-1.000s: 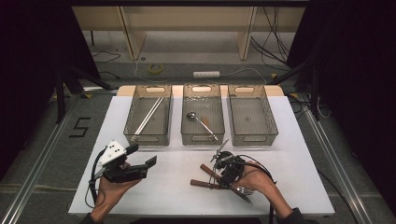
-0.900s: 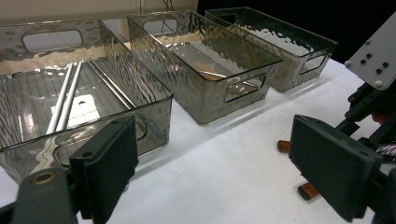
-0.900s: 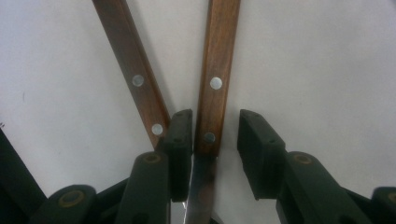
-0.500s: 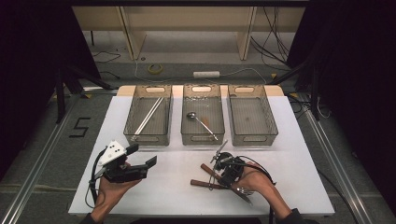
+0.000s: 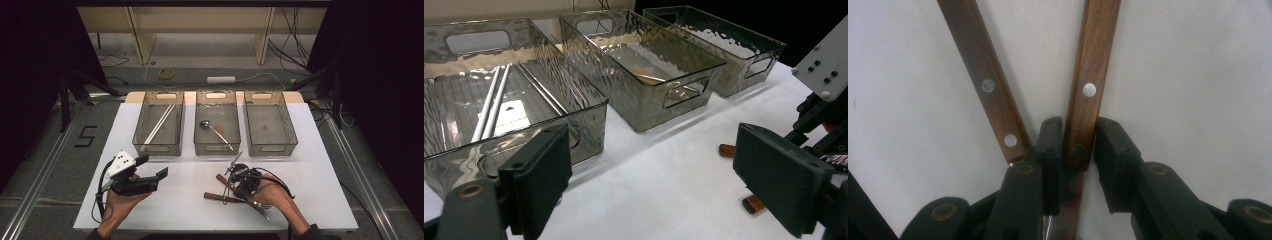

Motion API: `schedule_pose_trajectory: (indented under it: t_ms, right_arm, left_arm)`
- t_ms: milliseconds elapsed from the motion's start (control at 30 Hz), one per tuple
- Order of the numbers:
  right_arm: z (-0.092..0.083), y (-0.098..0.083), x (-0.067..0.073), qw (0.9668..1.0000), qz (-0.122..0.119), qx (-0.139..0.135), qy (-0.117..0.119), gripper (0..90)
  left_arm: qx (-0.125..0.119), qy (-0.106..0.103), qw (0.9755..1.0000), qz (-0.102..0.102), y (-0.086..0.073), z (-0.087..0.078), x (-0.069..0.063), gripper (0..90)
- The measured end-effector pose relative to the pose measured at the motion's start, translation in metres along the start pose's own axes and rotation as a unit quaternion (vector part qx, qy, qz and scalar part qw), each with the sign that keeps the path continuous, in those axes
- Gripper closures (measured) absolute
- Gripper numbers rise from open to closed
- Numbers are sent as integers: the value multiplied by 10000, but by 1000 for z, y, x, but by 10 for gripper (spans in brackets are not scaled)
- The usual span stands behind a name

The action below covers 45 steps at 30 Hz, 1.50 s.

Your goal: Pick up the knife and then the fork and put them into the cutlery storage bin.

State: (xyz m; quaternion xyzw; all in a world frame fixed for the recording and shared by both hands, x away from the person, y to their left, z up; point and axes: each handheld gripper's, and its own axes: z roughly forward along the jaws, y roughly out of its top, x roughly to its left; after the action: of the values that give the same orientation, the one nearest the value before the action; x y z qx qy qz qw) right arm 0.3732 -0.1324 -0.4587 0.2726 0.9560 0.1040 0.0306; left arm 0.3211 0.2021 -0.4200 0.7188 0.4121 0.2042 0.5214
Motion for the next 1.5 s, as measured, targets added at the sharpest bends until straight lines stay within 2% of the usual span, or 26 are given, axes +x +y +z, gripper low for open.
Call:
schedule_pose_trajectory:
  t_ms: [733,967,1200,1300,1500]
  right_arm:
    - [0,4,0,9999,0,112,-29,775]
    - [-2,3,-3,9999,13,129,70,777]
    - [-9,-2,-7,9998,103,-68,180,781]
    - [-11,-4,-9,9991,290,-146,281,781]
    - [-14,-6,-13,9986,307,-243,352,783]
  left_arm:
    - [1,-3,10000,12,0,0,0,153]
    - [5,-5,10000,21,0,0,0,153]
    - [2,9,10000,13,0,0,0,153]
    - [3,10,10000,15,0,0,0,153]
    - [3,19,10000,13,0,-1,1,153]
